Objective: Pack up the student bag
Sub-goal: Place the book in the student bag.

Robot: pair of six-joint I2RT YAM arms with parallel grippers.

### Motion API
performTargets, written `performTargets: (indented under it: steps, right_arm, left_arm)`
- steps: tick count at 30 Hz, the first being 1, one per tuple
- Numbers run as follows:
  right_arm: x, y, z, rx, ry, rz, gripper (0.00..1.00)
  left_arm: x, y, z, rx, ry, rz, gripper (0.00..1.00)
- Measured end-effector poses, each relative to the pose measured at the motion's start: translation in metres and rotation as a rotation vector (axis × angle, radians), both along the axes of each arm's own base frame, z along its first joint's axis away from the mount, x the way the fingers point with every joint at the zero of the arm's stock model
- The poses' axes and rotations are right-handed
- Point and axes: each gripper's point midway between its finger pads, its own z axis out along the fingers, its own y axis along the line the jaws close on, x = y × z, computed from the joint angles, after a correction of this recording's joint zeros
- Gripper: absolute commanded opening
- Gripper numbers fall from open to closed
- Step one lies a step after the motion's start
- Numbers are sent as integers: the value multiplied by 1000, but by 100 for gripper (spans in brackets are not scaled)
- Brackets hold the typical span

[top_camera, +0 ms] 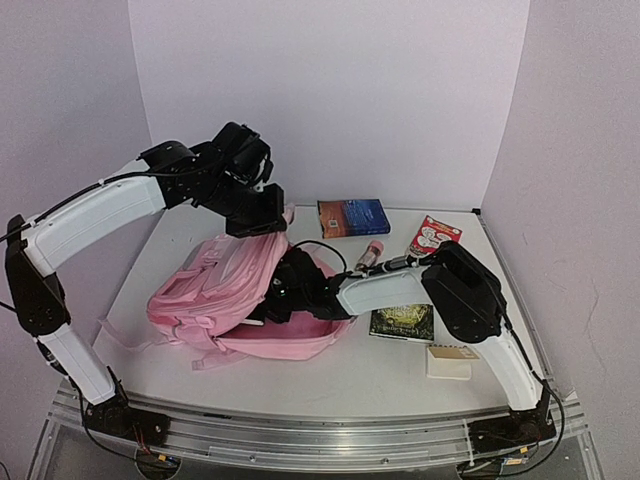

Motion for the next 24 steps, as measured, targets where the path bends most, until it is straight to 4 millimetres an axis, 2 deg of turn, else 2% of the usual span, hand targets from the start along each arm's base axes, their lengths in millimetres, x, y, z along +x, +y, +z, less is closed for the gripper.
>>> performTargets:
  steps: [2, 5, 9, 16, 19, 22, 24]
  right_arm:
    - [-1, -1, 2, -11, -13, 14, 77]
    - [-5, -5, 7, -31, -25, 33, 83]
    - [-11, -15, 13, -68, -43, 58, 84]
    - [-18, -48, 17, -154, -76, 51, 83]
    - [-18, -61, 17, -180, -82, 44, 74]
    - [-14, -78, 16, -211, -89, 27, 54]
    - [-10, -89, 15, -237, -101, 17, 45]
  left_arm:
    - [-1, 1, 1, -4, -6, 2, 0]
    - [-1, 4, 3, -9, -16, 7, 0]
    - [-3, 8, 6, -11, -27, 13, 0]
    - [-3, 11, 8, -16, -39, 19, 0]
    - [-3, 10, 7, -19, -41, 19, 0]
    - [-3, 10, 7, -19, -41, 19, 0]
    - [-3, 10, 7, -19, -41, 19, 0]
